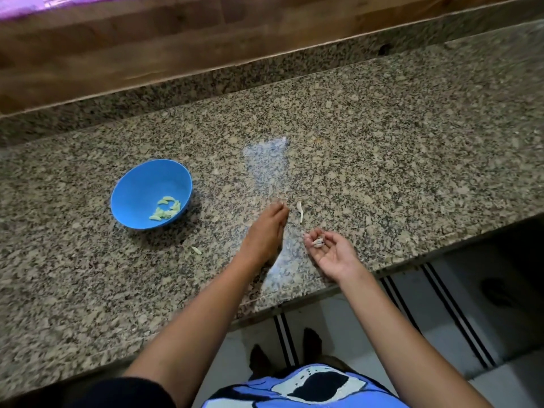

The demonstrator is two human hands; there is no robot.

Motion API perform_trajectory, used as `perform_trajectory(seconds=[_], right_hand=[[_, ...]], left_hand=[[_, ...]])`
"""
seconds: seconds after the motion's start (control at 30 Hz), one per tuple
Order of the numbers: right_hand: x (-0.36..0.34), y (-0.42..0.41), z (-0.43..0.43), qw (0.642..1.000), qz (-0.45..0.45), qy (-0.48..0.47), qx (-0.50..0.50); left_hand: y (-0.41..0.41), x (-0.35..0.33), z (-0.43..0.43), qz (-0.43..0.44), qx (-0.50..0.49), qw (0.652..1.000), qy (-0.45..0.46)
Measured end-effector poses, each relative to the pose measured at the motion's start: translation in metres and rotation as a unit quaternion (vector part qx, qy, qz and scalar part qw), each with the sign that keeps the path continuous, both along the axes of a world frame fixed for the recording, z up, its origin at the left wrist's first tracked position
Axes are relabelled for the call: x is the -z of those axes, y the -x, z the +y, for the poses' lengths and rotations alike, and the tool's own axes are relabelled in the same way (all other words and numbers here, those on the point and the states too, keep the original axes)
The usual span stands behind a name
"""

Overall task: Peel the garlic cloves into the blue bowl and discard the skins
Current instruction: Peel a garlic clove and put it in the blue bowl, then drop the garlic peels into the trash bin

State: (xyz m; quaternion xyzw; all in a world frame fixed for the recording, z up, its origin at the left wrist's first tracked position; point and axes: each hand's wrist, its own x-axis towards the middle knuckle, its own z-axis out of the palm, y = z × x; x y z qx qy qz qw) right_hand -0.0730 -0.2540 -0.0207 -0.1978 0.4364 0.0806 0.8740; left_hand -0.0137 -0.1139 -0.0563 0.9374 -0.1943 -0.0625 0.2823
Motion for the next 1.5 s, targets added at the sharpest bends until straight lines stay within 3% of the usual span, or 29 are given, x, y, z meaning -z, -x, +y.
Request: perform_trajectory(seconds=[0.13,0.27,0.33,0.4,0.43,0.47,0.53,0.57,0.63,0.77,0.87,1.0,1.13,1.27,1.4,1.5], right_hand=[[-0.003,-0.001,0.003,1.000,0.003,0.016,-0.007],[-0.009,-0.007,0.025,0.998,0.005,0.016,-0.053],[-0.010,-0.011,0.042,0.995,0.006,0.011,-0.095],[-0.010,-0.013,0.064,0.988,-0.001,0.009,-0.154],[-0.009,-0.013,0.078,0.983,-0.003,0.006,-0.183],[-0.009,-0.012,0.092,0.978,-0.005,0.001,-0.208],[-0.009,-0.007,0.128,0.963,-0.010,-0.008,-0.268],[-0.010,-0.002,0.150,0.953,-0.015,-0.013,-0.304],[-0.012,0.016,0.197,0.921,-0.033,-0.024,-0.388],[-0.004,0.079,0.303,0.844,-0.051,-0.079,-0.529],[0.004,0.142,0.383,0.782,-0.047,-0.086,-0.615],[0.021,0.227,0.477,0.745,-0.018,-0.096,-0.660],[0.034,0.281,0.538,0.721,0.005,-0.056,-0.691],[0.053,0.305,0.567,0.726,0.008,-0.020,-0.687],[0.071,0.315,0.592,0.717,0.004,0.029,-0.697],[0.079,0.326,0.611,0.680,-0.024,0.063,-0.730]], left_hand=[[0.039,0.011,0.029,-0.143,0.123,0.981,-0.039],[0.052,0.009,0.052,-0.181,0.137,0.971,-0.072],[0.055,0.005,0.059,-0.143,0.029,0.987,-0.067],[0.062,-0.007,0.072,-0.042,-0.194,0.979,0.043],[0.066,-0.015,0.083,0.031,-0.317,0.937,0.141],[0.071,-0.023,0.096,0.105,-0.414,0.865,0.264],[0.090,-0.034,0.136,0.191,-0.514,0.674,0.495],[0.105,-0.035,0.157,0.190,-0.533,0.600,0.565],[0.146,-0.037,0.196,0.149,-0.569,0.514,0.624],[0.238,-0.037,0.265,0.041,-0.627,0.392,0.672],[0.317,-0.031,0.321,-0.036,-0.666,0.328,0.669],[0.421,-0.010,0.397,-0.078,-0.693,0.257,0.669],[0.487,0.001,0.442,-0.095,-0.699,0.213,0.676],[0.527,0.015,0.479,-0.100,-0.698,0.163,0.690],[0.542,0.035,0.512,-0.114,-0.693,0.133,0.699],[0.543,0.052,0.536,-0.138,-0.698,0.117,0.693]])
